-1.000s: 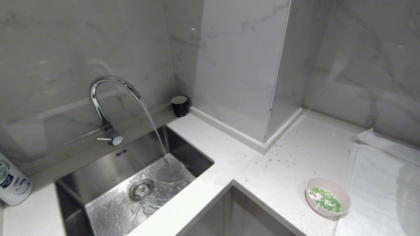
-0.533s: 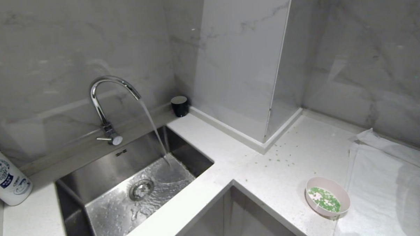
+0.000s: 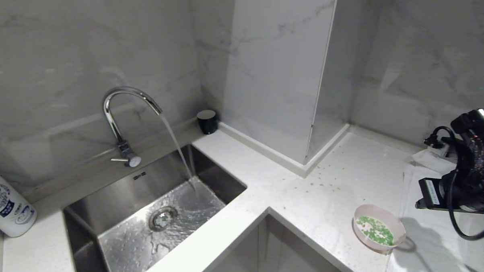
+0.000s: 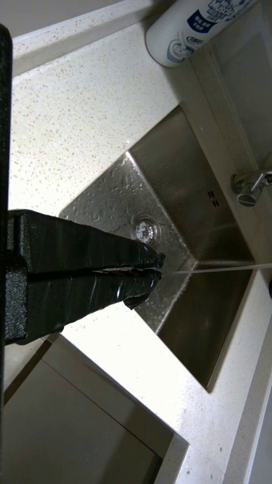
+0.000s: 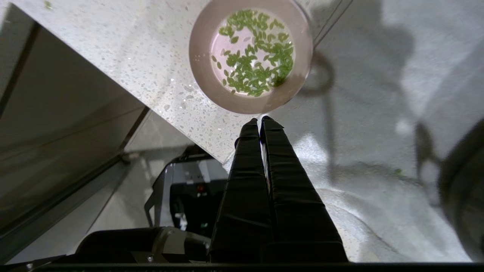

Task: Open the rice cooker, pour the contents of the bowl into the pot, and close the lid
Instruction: Pick up the bowl on the table

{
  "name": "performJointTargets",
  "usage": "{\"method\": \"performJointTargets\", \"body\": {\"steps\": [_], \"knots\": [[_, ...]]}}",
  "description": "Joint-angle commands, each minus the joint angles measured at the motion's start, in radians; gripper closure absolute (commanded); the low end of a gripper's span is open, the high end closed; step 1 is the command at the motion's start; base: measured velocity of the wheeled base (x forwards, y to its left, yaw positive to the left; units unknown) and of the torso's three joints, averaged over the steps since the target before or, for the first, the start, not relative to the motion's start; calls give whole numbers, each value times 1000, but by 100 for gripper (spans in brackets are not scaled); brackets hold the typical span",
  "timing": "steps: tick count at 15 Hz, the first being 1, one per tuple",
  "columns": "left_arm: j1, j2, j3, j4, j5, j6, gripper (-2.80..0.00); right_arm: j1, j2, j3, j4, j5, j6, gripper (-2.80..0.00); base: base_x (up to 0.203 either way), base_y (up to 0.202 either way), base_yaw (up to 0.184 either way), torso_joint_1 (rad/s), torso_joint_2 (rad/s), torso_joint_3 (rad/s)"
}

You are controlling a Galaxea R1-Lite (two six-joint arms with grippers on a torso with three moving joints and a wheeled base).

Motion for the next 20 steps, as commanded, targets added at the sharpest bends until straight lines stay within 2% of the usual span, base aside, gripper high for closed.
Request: {"method": "performJointTargets", "body": {"steps": [1, 3, 5, 7, 13, 17, 20], "knots": [[-1, 7, 0, 0, 1, -1, 0, -5, 155, 12, -5, 11, 11, 0, 0, 0, 0, 0, 0, 0], [-1, 7, 0, 0, 1, -1, 0, -6, 179, 57, -40, 22, 11, 0, 0, 0, 0, 0, 0, 0], [-1, -4, 0, -1, 5, -10, 0, -7, 219, 131, -172, 20, 10, 0, 0, 0, 0, 0, 0, 0], [-1, -6, 0, -1, 20, -23, 0, -7, 265, 165, -241, 10, 6, 0, 0, 0, 0, 0, 0, 0], [2, -50, 0, -1, 18, -21, 0, -9, 386, 142, -339, 22, 6, 0, 0, 0, 0, 0, 0, 0], [0, -50, 2, -6, 20, -23, 0, -2, 471, 71, -379, 22, 6, 0, 0, 0, 0, 0, 0, 0], [1, -50, 2, -6, 20, -23, 0, 42, 498, 54, -380, 30, 13, 0, 0, 0, 0, 0, 0, 0]]}}
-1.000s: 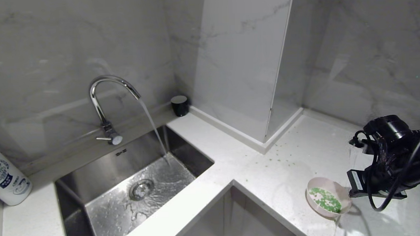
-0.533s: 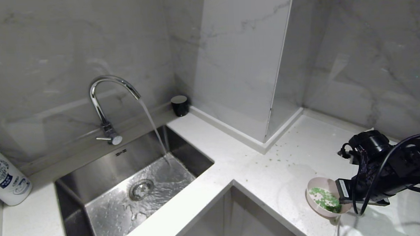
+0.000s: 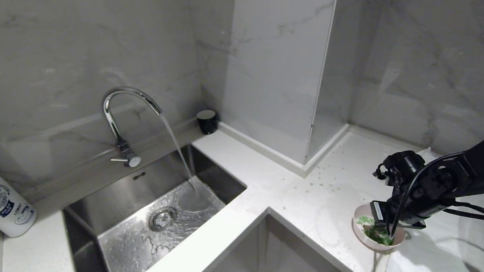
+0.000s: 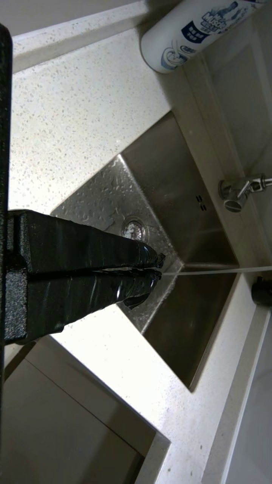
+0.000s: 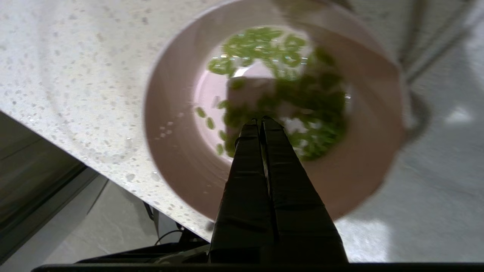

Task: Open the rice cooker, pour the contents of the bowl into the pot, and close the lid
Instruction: Pick up the bowl on the table

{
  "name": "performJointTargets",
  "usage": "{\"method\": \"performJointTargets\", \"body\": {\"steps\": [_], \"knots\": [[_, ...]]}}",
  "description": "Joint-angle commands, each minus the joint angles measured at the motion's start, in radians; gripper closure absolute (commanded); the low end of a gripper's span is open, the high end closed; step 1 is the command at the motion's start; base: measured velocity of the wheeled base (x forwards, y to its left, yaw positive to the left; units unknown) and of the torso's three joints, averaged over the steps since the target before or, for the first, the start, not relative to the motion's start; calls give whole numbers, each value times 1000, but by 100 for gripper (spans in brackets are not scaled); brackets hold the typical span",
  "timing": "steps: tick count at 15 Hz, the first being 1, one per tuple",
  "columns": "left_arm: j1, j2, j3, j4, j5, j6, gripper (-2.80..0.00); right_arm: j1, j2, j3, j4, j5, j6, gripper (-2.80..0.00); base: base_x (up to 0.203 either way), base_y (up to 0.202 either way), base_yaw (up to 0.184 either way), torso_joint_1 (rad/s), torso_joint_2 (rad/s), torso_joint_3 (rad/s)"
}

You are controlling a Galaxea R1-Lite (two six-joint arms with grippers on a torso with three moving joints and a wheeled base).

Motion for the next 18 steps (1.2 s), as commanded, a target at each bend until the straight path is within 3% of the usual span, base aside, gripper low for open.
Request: {"method": "performJointTargets", "body": {"steps": [1, 18], "knots": [[2, -2, 1, 0, 0, 0, 0, 33, 42, -18, 0, 7, 10, 0, 0, 0, 0, 0, 0, 0], [-1, -2, 1, -3, 2, -20, 0, 190, 173, -272, 2, 3, 127, 0, 0, 0, 0, 0, 0, 0]]}}
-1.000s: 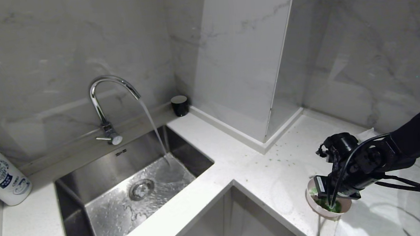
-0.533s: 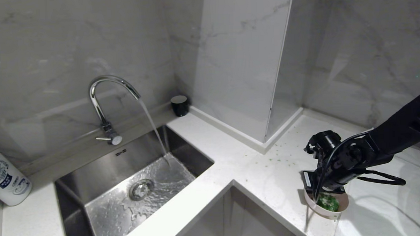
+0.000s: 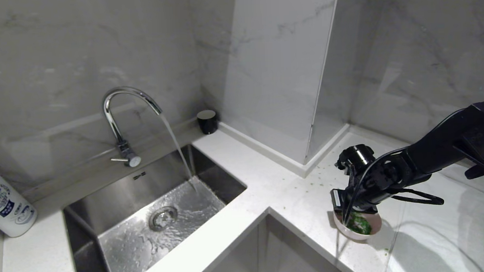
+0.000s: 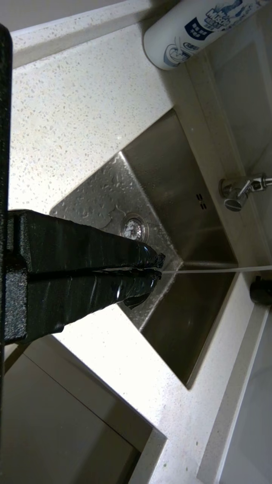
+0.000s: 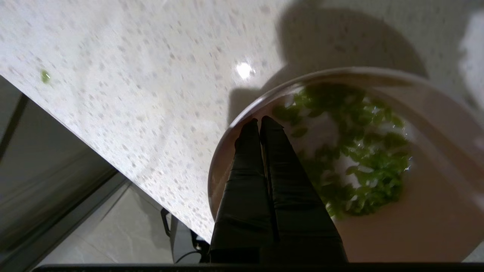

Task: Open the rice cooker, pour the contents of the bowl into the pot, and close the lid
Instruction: Pick up the bowl on the table

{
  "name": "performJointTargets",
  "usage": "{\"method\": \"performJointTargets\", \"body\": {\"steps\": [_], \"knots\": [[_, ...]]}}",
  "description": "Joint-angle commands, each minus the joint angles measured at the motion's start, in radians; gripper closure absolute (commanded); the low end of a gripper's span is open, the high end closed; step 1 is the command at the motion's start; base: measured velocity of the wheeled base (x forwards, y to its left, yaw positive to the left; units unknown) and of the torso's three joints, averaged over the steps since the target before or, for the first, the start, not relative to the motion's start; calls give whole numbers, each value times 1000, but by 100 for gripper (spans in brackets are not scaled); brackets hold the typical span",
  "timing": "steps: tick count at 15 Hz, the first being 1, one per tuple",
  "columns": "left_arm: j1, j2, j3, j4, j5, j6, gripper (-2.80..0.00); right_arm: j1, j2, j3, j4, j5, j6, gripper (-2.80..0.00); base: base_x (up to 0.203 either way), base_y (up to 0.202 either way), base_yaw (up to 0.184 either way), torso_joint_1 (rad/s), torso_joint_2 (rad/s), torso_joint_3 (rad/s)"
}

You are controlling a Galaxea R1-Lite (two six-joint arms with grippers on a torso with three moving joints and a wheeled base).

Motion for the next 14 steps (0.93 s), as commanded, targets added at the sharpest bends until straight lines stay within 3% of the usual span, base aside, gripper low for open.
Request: {"method": "performJointTargets", "body": {"steps": [1, 9, 14], "knots": [[0, -1, 0, 1, 0, -3, 0, 18, 28, -57, 2, 0, 6, 0, 0, 0, 0, 0, 0, 0], [0, -1, 1, 0, 9, -17, 0, 64, 109, -221, 32, -11, 21, 0, 0, 0, 0, 0, 0, 0], [0, -1, 0, 0, 9, -19, 0, 122, 169, -319, 42, -98, 19, 0, 0, 0, 0, 0, 0, 0]]}}
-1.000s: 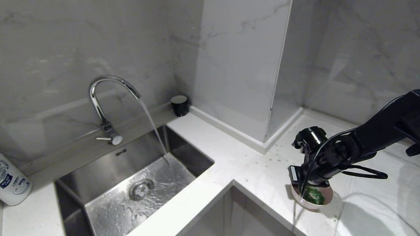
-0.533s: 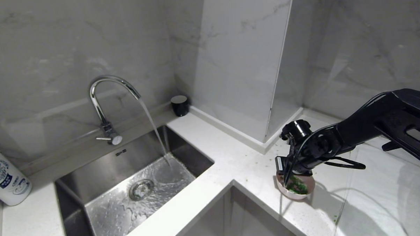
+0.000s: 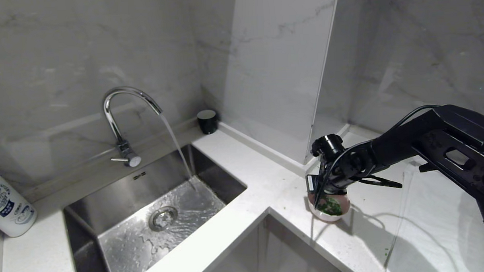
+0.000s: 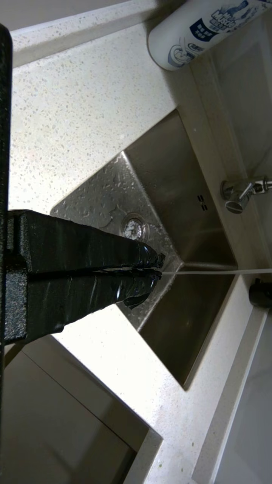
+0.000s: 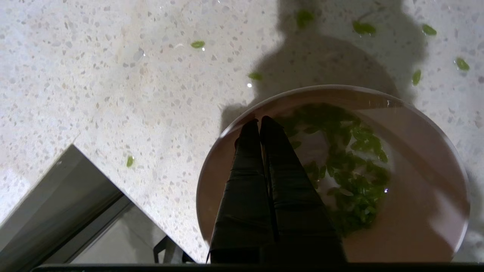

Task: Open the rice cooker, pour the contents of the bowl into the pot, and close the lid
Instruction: Pick up the bowl on the table

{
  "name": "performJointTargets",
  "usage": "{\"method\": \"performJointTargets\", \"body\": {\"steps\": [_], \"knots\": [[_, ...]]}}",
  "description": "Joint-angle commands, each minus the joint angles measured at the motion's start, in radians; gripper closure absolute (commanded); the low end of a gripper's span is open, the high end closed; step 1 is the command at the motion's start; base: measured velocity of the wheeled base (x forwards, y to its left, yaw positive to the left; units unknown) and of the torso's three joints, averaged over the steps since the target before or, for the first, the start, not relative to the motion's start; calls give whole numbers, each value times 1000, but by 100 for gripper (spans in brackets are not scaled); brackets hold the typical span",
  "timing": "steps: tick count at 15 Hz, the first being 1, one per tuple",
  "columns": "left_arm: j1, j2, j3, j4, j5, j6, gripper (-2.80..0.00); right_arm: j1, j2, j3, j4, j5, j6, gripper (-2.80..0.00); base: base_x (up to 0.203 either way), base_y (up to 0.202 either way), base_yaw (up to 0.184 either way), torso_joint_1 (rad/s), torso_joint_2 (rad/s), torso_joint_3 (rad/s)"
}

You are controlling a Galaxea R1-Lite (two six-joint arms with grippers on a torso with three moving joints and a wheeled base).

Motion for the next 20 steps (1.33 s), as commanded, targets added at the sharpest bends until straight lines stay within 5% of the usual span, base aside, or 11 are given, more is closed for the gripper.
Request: {"method": "performJointTargets", "body": {"steps": [1, 12, 20], "knots": [[0, -1, -1, 0, 0, 1, 0, 32, 42, -59, 24, -27, 2, 0, 0, 0, 0, 0, 0, 0], [0, -1, 1, -1, 0, -1, 0, 106, 176, -419, 283, -56, 7, 0, 0, 0, 0, 0, 0, 0], [0, -1, 1, 0, 6, -4, 0, 123, 154, -468, 287, -61, 64, 0, 0, 0, 0, 0, 0, 0]]}}
